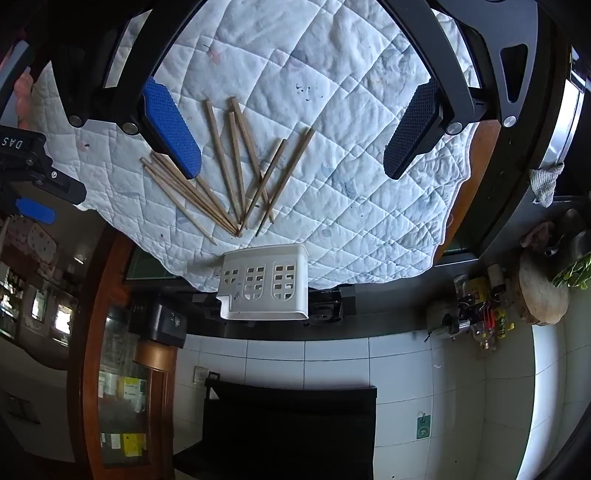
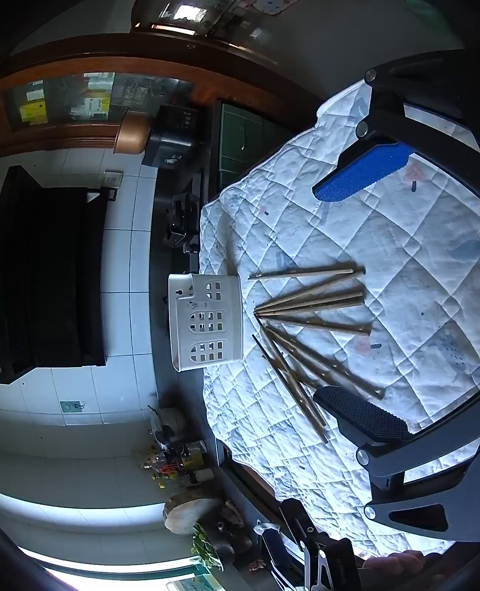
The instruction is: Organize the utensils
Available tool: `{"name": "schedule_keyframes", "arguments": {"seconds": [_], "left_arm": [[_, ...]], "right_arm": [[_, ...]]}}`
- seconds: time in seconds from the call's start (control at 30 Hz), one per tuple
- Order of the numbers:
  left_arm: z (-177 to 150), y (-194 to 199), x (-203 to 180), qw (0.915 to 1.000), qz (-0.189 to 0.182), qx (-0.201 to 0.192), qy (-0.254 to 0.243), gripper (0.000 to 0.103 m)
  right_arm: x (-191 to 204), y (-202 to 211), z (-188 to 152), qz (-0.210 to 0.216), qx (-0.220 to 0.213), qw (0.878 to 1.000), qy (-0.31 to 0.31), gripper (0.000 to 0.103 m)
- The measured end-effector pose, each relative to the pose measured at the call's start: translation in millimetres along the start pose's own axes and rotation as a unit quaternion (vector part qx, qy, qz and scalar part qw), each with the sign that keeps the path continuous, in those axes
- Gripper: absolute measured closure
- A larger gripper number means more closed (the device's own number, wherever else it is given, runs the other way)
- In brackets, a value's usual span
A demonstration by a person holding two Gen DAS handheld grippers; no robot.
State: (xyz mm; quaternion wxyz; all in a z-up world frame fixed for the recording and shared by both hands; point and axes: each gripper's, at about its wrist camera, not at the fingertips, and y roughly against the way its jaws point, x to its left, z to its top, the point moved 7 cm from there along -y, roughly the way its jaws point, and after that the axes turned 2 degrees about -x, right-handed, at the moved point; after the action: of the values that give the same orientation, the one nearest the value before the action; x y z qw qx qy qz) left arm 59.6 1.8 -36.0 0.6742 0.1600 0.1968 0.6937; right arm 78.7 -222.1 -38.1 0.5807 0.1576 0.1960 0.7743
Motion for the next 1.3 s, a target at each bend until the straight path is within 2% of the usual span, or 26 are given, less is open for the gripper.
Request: {"name": "schedule_keyframes", "arguments": {"seconds": [0.07,1.3], "left_arm": [[-0.1,0.6,-1.5,0.9999,0.005,-0.003,-0.009,0.005],[-1.9,-6.2,-2.6,1.0000,0.000,0.005,-0.007,0.005]], "right_arm": [[0.6,-2.2,-0.8,-0.001,0.010,1.000,0.001,0.006],[2.0,-4.2,2.0,0.000,0.012,1.000,0.003,0.006]]}}
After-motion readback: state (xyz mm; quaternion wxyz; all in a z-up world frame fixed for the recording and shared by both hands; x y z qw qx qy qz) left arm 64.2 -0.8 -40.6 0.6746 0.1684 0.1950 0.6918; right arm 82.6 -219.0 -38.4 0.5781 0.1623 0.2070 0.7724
